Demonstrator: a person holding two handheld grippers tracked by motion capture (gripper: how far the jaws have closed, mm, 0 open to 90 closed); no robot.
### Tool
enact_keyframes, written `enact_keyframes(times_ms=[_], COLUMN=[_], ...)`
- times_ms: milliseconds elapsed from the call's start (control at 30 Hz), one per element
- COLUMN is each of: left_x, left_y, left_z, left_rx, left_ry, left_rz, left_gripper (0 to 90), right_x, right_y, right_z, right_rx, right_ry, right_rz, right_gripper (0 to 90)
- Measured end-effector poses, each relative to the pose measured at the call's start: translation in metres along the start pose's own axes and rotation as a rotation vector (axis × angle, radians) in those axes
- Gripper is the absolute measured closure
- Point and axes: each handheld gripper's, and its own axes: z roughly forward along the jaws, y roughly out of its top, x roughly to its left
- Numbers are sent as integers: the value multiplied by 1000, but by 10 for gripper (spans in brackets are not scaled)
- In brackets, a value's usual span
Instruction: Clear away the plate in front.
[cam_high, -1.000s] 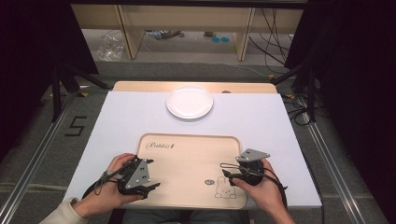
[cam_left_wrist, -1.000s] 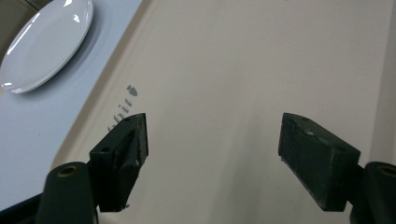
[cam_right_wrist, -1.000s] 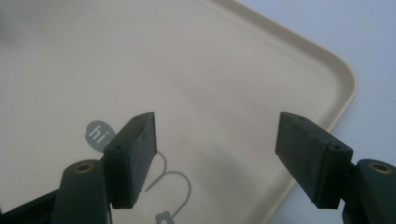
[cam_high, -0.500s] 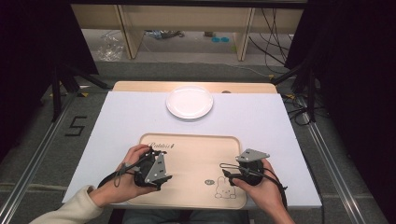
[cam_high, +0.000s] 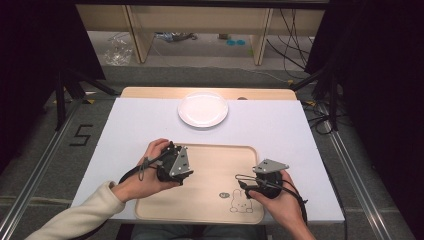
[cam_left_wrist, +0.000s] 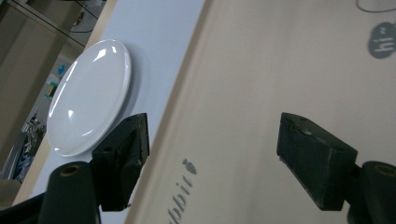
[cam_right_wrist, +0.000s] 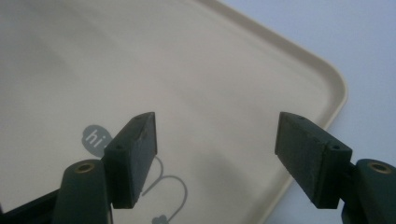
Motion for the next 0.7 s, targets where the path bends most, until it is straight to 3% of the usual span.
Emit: enact_keyframes(times_ms=[67,233,367,700], left_x=[7,22,29,48], left_y=[4,14,21,30], left_z=[6,23,38,66], left_rx=[8,8,14,31], left_ry=[13,44,40,51], left_rz=[-2,-7,-7,-23], left_gripper=[252,238,235,233], right_x=[-1,0,-1,1], right_y=[0,0,0,0], right_z=[0,1,2,1], right_rx=[-11,5,3,8], right_ry=[-1,1,5,7], right_rz=[-27,-2,-28,-11], right_gripper=[306,306,303,303])
